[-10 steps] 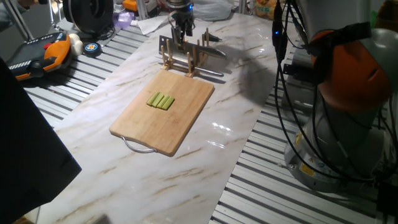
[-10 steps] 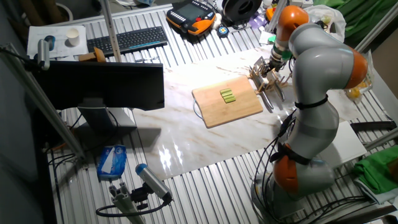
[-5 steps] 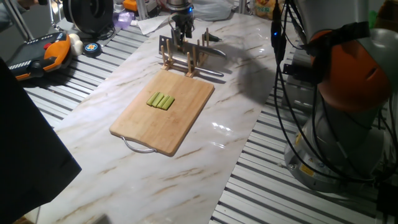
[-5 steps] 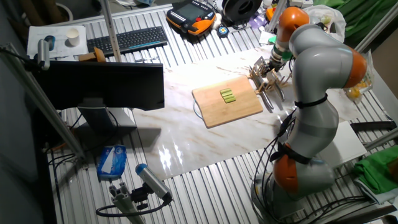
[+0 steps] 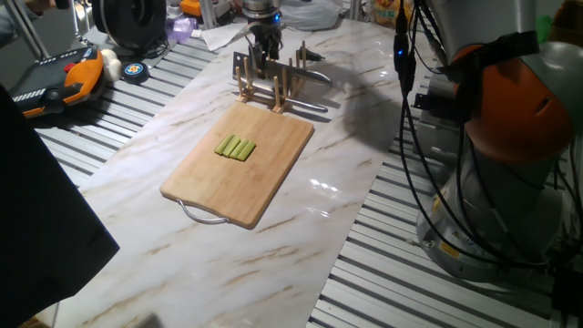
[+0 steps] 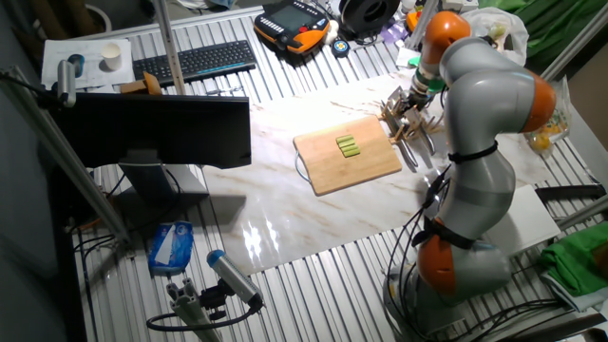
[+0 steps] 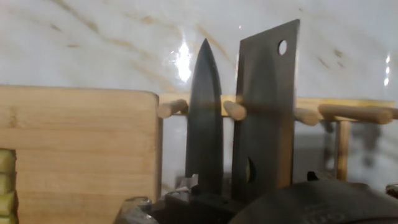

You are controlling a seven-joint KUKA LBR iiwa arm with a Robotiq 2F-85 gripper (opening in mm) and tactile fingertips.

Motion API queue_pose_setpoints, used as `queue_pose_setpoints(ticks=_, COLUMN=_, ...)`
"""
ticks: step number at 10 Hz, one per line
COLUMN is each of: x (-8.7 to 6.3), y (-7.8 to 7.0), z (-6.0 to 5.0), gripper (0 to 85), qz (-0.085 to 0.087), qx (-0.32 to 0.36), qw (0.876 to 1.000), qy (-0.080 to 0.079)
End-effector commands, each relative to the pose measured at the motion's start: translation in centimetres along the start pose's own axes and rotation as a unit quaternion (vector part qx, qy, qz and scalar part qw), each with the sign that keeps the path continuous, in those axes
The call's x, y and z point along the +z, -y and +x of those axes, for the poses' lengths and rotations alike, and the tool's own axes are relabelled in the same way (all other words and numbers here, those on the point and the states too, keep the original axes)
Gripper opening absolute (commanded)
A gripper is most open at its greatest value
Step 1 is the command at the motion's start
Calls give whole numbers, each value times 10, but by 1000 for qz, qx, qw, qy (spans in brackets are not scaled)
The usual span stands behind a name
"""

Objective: Cut the cucumber into segments

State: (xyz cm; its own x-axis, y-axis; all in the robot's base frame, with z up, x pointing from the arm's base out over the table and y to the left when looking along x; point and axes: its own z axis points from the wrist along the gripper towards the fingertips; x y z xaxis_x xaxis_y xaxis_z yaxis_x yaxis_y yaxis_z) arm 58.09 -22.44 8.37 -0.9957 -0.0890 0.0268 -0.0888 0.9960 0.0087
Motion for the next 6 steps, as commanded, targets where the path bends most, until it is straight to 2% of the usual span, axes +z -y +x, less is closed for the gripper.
queue_pose_setpoints(ticks=1, x=2, y=2, z=2, gripper=850, qz=-6, qx=2, qw=1000, qy=-2)
queue_pose_setpoints(ticks=4, x=5, y=-1, z=3, gripper=850, qz=-10, qx=2, qw=1000, qy=-4)
queue_pose_setpoints(ticks=6, x=5, y=-2, z=3, gripper=803, qz=-12, qx=5, qw=1000, qy=-3)
